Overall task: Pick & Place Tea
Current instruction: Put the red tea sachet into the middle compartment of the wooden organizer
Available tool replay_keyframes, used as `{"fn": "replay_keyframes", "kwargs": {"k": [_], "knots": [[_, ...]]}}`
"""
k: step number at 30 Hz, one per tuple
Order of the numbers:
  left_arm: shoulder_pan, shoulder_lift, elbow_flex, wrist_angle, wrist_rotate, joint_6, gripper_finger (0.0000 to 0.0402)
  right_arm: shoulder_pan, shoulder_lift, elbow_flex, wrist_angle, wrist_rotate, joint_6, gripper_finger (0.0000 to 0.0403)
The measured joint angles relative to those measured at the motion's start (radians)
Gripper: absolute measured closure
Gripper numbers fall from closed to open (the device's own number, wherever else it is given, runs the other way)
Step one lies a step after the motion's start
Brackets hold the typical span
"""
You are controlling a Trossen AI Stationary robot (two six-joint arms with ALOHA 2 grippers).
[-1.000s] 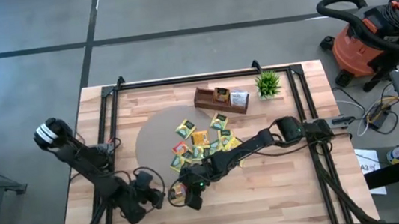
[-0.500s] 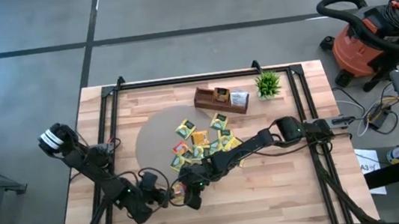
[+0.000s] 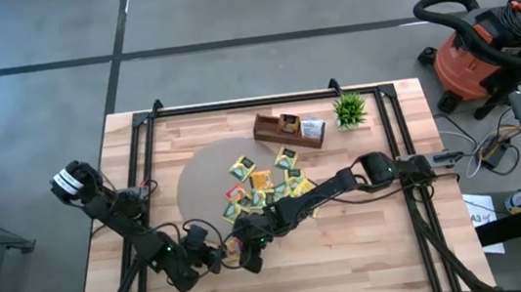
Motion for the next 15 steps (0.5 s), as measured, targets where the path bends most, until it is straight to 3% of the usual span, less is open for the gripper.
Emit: {"fn": "replay_keyframes", "kwargs": {"k": [3,9,15], "knots": [[0.001,-0.004,0.01,-0.006,-0.026,0.039,0.0395,0.0,0.0,0.0,0.0,-0.001,0.0,0.0321],[0.042,-0.094,0.066,-0.154,-0.056,0.145,0.04,0.002,-0.03,0.01,-0.013,0.008,-0.064,0.0321],[0.15,-0.251,0.204,-0.509,-0.056,0.382,0.0401,0.019,-0.172,0.01,-0.173,0.235,-0.187,0.0321]]}}
